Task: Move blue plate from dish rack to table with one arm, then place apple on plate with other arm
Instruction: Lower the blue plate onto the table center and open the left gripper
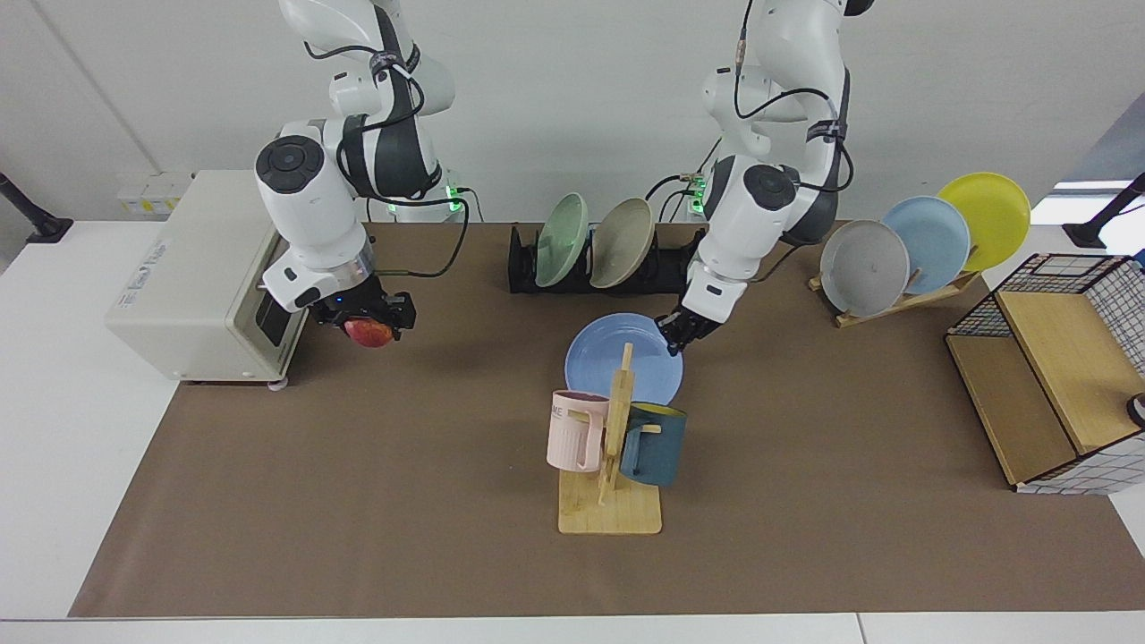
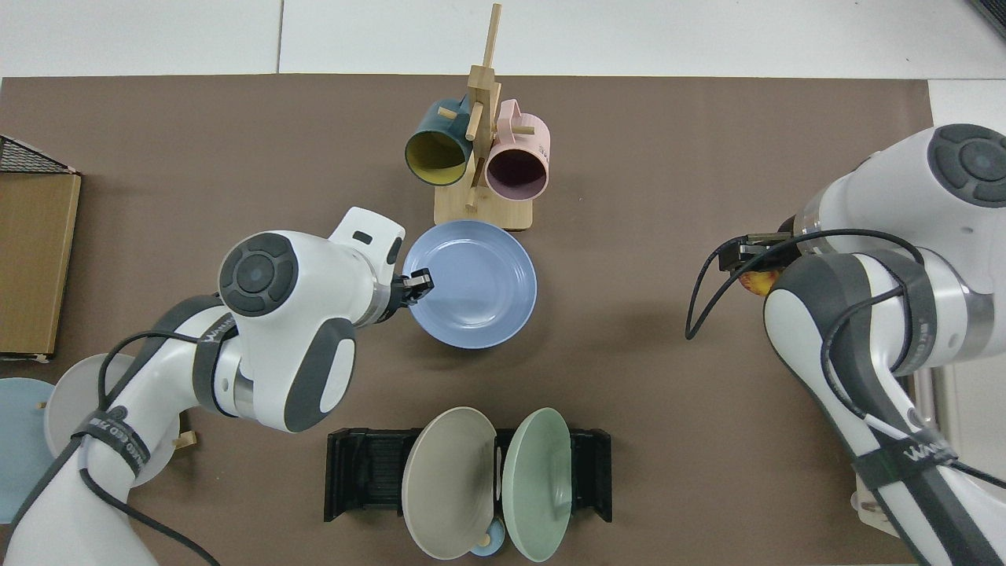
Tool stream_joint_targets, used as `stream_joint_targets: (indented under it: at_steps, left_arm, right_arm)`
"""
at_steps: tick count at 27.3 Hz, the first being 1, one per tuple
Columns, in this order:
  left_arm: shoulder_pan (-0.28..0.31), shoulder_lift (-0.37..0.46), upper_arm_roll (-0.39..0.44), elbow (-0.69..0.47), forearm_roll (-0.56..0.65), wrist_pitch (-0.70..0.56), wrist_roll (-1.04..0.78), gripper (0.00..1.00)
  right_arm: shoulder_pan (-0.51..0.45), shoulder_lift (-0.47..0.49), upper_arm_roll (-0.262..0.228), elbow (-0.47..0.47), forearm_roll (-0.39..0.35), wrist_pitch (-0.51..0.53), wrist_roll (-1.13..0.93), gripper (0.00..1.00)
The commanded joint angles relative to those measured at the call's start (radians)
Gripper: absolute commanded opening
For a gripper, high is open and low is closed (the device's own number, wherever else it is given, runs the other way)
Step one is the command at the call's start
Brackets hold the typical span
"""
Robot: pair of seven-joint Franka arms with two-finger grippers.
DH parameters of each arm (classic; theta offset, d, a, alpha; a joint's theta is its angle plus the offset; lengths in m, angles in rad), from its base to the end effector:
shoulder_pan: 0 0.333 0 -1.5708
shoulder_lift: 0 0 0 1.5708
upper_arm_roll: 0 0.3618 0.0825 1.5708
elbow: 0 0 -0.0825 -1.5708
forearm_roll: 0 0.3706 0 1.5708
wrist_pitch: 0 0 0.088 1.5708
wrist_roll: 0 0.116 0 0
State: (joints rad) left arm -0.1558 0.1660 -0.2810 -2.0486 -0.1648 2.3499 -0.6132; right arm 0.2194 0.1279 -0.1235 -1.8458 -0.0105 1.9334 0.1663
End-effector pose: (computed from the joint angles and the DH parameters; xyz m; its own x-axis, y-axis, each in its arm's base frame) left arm 0.5354 -0.2469 0.4207 0.9578 0.2873 0.0030 0.2797 -0.9349 0.2184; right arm 0.5814 0.0582 0.4930 0.9972 -0.0663 -0.0347 -0.0652 -0.9974 0.0315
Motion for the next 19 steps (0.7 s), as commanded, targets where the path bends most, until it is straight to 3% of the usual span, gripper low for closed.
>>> stream_joint_targets:
  at_steps: [1,16,17,19]
  left_arm:
    - [-0.054,-0.046,0.013,-0.103,-0.010,0.045,-0.023,0.00]
    - [-0.062,-0.051,0.013,-0.148,-0.009,0.066,0.001,0.00]
    - [-0.062,-0.051,0.013,-0.147,-0.009,0.066,0.001,0.07]
    - [-0.061,-0.046,0.013,-0.139,-0.009,0.066,-0.003,0.42]
  right_arm:
    - [0.000,-0.002,0.004,0.007,-0.006,-0.013,0.033,0.00]
    - [0.009,-0.004,0.004,0.005,-0.006,-0.007,0.041,0.00]
    - [0.009,-0.004,0.004,0.005,-0.006,-0.007,0.041,0.00]
    - [0.009,-0.004,0.004,0.005,-0.006,-0.005,0.041,0.00]
